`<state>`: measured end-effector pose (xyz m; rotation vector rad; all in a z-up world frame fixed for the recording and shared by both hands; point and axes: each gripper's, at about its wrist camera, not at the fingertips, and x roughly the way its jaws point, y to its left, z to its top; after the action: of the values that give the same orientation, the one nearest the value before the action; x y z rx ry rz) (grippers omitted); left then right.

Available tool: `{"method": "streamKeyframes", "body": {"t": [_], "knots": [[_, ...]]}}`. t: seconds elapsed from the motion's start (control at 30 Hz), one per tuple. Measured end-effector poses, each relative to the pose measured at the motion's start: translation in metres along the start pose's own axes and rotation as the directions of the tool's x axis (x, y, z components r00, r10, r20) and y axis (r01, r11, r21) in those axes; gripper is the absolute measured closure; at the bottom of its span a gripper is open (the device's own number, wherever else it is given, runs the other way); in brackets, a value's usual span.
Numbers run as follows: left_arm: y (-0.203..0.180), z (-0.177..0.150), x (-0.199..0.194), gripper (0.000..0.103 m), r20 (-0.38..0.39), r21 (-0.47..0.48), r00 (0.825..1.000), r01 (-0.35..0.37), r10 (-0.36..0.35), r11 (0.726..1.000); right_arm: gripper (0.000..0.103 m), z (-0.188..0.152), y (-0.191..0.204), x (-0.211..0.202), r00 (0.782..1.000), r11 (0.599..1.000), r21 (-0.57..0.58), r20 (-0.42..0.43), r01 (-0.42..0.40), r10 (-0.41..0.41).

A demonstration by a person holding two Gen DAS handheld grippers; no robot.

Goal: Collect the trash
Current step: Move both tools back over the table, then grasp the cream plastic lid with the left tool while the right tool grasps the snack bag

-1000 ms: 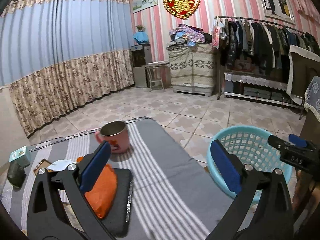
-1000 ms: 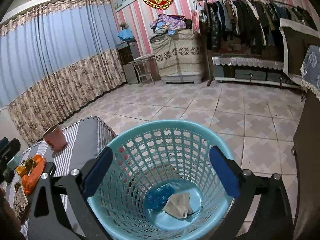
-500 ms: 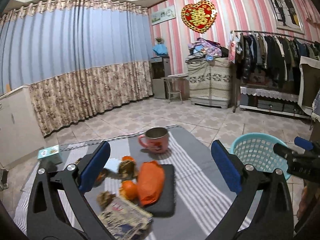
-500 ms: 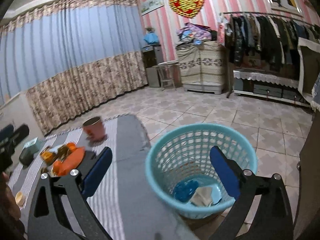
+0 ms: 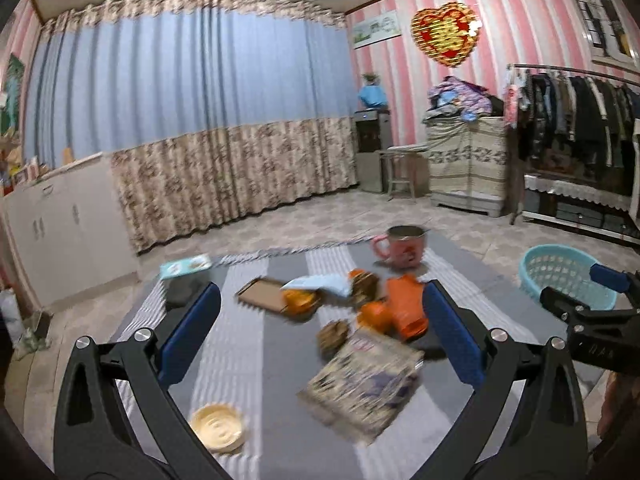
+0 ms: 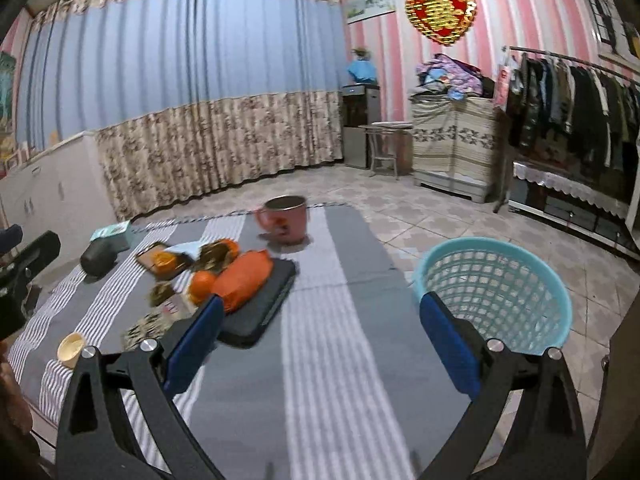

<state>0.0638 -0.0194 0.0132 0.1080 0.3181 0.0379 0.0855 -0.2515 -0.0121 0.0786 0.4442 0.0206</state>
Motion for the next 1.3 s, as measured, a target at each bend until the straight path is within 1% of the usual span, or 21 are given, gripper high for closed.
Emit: {"method": "streamKeyframes", "body": {"t": [0.13, 0.23, 0.37, 0.53, 0.73, 0.87, 1.0, 1.03, 1.07, 1.1, 1.2, 1.23, 1.3], "knots": [[0.033, -0.017, -0.003, 0.005, -0.023, -0.026, 0.998, -0.051, 0.050, 0.998, 0.007, -0.010, 0.027, -0.005, 1.000, 1.000, -0.025, 0.004, -0.018, 0.018], [0.059, -0.034, -0.002, 0.005, -0.058, -0.035, 0.994, -0.093, 0.091, 0.995, 0.007, -0.017, 0.044, -0.008, 1.000, 0.998, -0.050, -0.003, -0.027, 0.027], [0.083, -0.057, -0.002, 0.005, -0.105, -0.056, 0.989, -0.114, 0.107, 0.992, 0.007, -0.023, 0.060, -0.011, 1.000, 0.997, -0.077, 0.004, -0.031, 0.031], [0.112, -0.090, 0.015, 0.006, -0.177, -0.086, 0.978, -0.128, 0.111, 0.988, 0.007, -0.032, 0.069, -0.005, 0.999, 0.996, -0.079, -0.015, -0.034, 0.033], [0.124, -0.117, 0.039, 0.006, -0.251, -0.115, 0.965, -0.114, 0.082, 0.987, 0.007, -0.052, 0.075, 0.015, 0.997, 0.998, -0.067, -0.074, -0.022, 0.017], [0.125, -0.130, 0.058, 0.006, -0.304, -0.140, 0.952, -0.071, 0.026, 0.988, 0.007, -0.063, 0.080, 0.024, 0.994, 0.997, -0.073, -0.105, -0.023, 0.016], [0.117, -0.131, 0.071, 0.006, -0.323, -0.122, 0.946, -0.052, 0.010, 0.991, 0.007, -0.068, 0.083, 0.032, 0.992, 0.997, -0.072, -0.129, -0.022, 0.012], [0.116, -0.131, 0.074, 0.006, -0.332, -0.117, 0.943, -0.051, 0.009, 0.992, 0.007, -0.070, 0.083, 0.034, 0.990, 0.997, -0.069, -0.137, -0.021, 0.011], [0.114, -0.130, 0.078, 0.006, -0.355, -0.112, 0.935, -0.048, 0.005, 0.993, 0.007, -0.071, 0.083, 0.035, 0.990, 0.998, -0.066, -0.141, -0.020, 0.010], [0.114, -0.130, 0.080, 0.006, -0.366, -0.115, 0.931, -0.039, -0.006, 0.993, 0.007, -0.071, 0.083, 0.036, 0.990, 0.998, -0.066, -0.144, -0.019, 0.009], [0.112, -0.130, 0.082, 0.006, -0.380, -0.116, 0.925, -0.027, -0.019, 0.993, 0.007, -0.072, 0.085, 0.040, 0.988, 0.997, -0.071, -0.153, -0.017, 0.006], [0.111, -0.131, 0.085, 0.009, -0.392, -0.114, 0.920, -0.024, -0.023, 0.993, 0.007, -0.072, 0.086, 0.041, 0.987, 0.997, -0.071, -0.158, -0.017, 0.005], [0.109, -0.132, 0.090, 0.019, -0.422, -0.110, 0.906, -0.009, -0.039, 0.994, 0.007, -0.073, 0.088, 0.043, 0.986, 0.997, -0.071, -0.164, -0.021, 0.009]]}}
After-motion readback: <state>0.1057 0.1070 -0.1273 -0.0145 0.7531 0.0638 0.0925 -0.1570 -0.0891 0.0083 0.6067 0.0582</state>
